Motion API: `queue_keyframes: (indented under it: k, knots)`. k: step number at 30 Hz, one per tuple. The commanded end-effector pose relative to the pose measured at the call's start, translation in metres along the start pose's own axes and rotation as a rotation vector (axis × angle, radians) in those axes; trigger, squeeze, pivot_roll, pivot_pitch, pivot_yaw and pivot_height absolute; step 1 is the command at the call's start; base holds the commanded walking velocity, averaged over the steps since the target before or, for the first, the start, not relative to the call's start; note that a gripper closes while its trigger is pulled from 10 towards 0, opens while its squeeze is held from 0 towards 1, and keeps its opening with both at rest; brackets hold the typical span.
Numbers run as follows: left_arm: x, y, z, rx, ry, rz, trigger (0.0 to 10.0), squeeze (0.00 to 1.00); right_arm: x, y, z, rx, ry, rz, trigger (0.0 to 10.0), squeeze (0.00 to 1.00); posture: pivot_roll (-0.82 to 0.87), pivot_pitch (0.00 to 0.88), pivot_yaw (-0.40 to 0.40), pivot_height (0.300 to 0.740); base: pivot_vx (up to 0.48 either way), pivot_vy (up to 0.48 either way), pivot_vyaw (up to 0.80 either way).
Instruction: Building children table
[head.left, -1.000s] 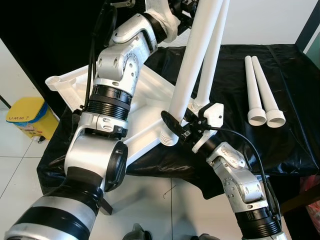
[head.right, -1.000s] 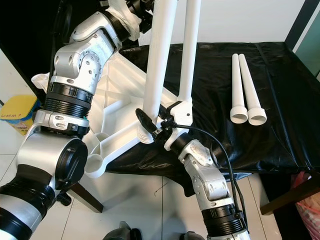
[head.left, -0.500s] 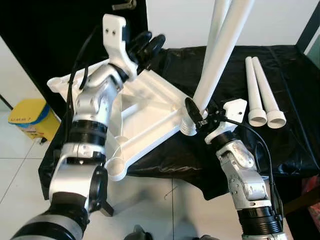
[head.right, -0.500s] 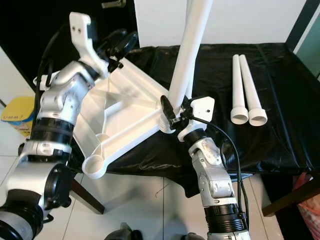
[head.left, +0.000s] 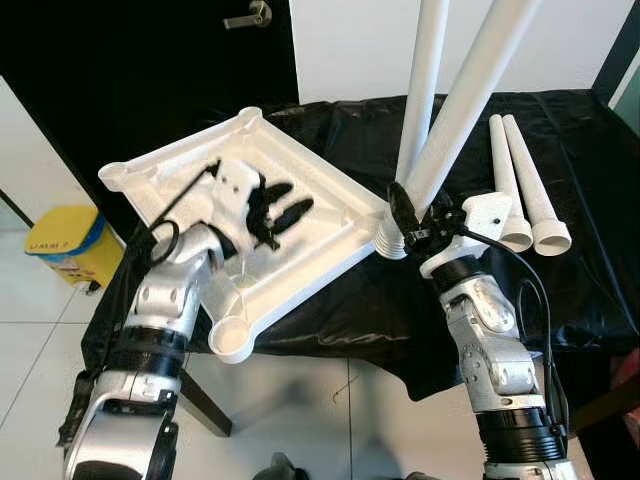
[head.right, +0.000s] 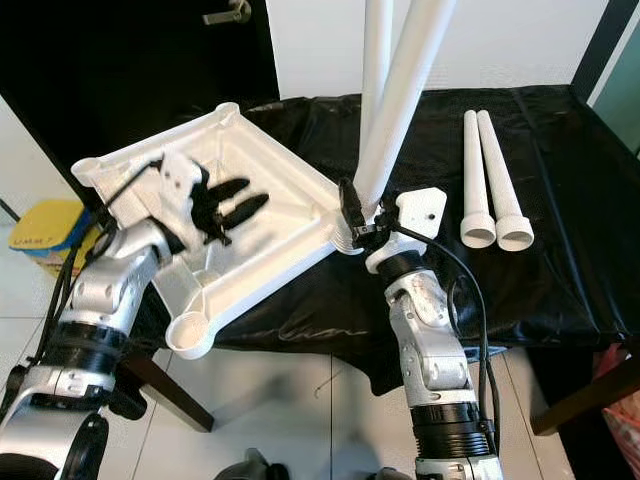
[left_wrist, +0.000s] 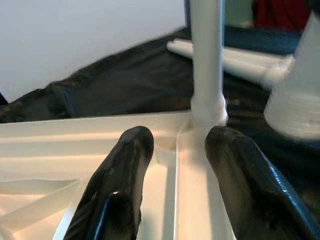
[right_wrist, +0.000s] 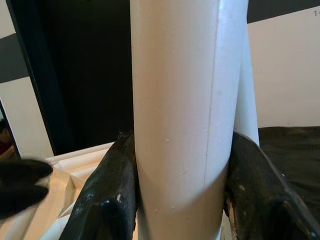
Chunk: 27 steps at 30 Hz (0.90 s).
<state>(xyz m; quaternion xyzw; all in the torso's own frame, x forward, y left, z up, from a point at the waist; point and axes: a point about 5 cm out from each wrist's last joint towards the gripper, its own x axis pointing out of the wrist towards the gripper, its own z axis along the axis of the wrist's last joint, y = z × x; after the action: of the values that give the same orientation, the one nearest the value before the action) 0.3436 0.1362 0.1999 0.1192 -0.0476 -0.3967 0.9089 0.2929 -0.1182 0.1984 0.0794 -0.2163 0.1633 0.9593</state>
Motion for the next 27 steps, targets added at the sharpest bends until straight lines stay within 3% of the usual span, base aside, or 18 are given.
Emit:
queue_keyframes:
  k: [1,2,5,9,14,16,19,23,27]
  knots:
    - [-0.005,-0.004,-0.009,0.078,0.068,-0.019,10.0,0.0,0.001,-0.001,0.003,-0.008,-0.018,-0.004,10.0,0.0,-0.03,0.023,0.066,0.74,0.0,0.0,0.0]
    - [-0.009,-0.005,-0.017,0.131,0.114,-0.019,10.0,0.0,0.0,-0.001,0.002,-0.01,-0.017,-0.007,10.0,0.0,-0.03,0.026,0.065,0.74,0.0,0.0,0.0]
    - [-0.017,-0.008,-0.032,0.178,0.191,-0.023,10.0,0.0,-0.003,-0.001,0.002,-0.013,-0.012,-0.015,10.0,0.0,-0.04,0.038,0.066,0.74,0.0,0.0,0.0]
    - [-0.022,-0.01,-0.042,0.218,0.246,-0.029,10.0,0.0,-0.004,-0.003,0.003,-0.018,-0.009,-0.019,10.0,0.0,-0.04,0.047,0.067,0.74,0.0,0.0,0.0]
    - [-0.031,-0.013,-0.06,0.338,0.361,-0.039,10.0,0.0,-0.008,-0.007,0.005,-0.032,-0.002,-0.031,10.0,0.0,-0.04,0.066,0.065,0.74,0.0,0.0,0.0]
    - [-0.031,-0.013,-0.06,0.338,0.361,-0.039,10.0,0.0,-0.008,-0.007,0.005,-0.032,-0.002,-0.031,10.0,0.0,-0.04,0.066,0.065,0.74,0.0,0.0,0.0]
    - [-0.036,-0.019,-0.073,0.434,0.438,-0.063,10.0,0.0,-0.011,-0.007,0.004,-0.035,0.008,-0.037,10.0,0.0,-0.04,0.071,0.064,0.74,0.0,0.0,0.0]
    - [-0.035,-0.024,-0.076,0.466,0.455,-0.071,10.0,0.0,-0.01,-0.007,0.004,-0.033,0.009,-0.039,10.0,0.0,-0.04,0.072,0.064,0.74,0.0,0.0,0.0]
    - [-0.028,-0.033,-0.076,0.445,0.432,-0.075,10.0,0.0,-0.009,-0.006,0.005,-0.03,0.006,-0.039,10.0,0.0,-0.05,0.074,0.066,0.74,0.0,0.0,0.0]
